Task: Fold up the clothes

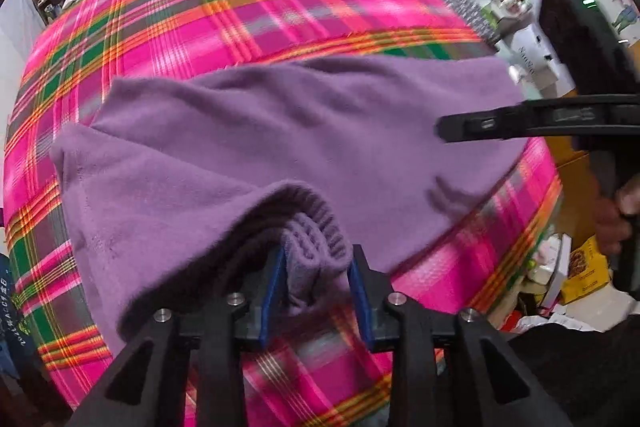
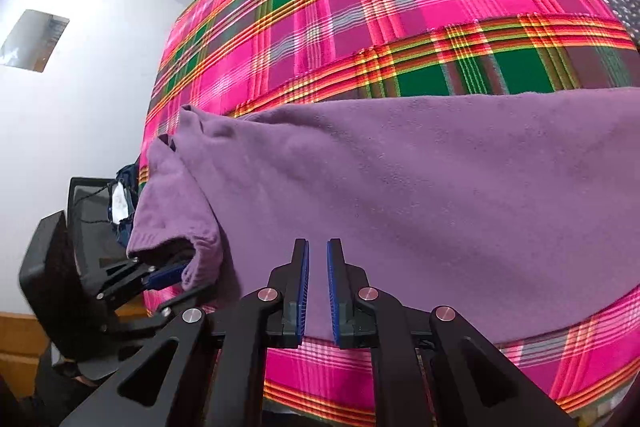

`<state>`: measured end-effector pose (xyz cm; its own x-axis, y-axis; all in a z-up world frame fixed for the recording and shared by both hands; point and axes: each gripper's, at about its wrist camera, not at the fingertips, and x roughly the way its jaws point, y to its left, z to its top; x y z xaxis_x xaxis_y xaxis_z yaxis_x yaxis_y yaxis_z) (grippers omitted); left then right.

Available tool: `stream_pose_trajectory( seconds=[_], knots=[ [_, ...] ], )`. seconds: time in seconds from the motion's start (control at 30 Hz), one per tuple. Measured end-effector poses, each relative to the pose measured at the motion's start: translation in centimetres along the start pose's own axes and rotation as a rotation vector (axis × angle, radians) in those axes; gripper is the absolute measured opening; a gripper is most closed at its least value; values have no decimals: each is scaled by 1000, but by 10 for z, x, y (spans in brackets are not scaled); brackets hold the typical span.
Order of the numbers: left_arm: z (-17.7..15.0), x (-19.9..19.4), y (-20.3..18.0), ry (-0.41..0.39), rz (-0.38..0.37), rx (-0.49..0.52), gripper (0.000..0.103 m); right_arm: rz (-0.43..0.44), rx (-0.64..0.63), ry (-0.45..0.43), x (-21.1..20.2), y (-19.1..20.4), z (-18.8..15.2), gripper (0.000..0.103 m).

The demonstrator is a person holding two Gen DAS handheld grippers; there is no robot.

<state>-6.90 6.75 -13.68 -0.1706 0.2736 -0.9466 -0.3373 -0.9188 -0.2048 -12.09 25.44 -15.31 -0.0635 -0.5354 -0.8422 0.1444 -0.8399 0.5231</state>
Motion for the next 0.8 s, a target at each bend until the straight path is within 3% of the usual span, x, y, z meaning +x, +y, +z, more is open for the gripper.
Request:
stream_pose_trajectory(
  seconds=[0.13,0.23,0.37,0.5,0.67,0.8],
  knots=[
    [-11,-38,11,-99,-85,-94,34,16,-35,6,2,6,-1,11],
    [-18,-63,27,-169,-91,-191,34,29,-81,18,12,20,-1,14],
    [-27,-79,69,-221,-63,-338,35,49,-140,27,25,41,-2,25],
    [-28,-62,108,-173,-103,-430,36,75,-197,39,35,59,-6,27],
    [-30,-34,134,-104,-216,-540,36,84,-260,67,47,77,-15,38],
    [-29,-18,145,-47,-298,-595,36,81,-256,90,56,83,-21,39]
  ],
)
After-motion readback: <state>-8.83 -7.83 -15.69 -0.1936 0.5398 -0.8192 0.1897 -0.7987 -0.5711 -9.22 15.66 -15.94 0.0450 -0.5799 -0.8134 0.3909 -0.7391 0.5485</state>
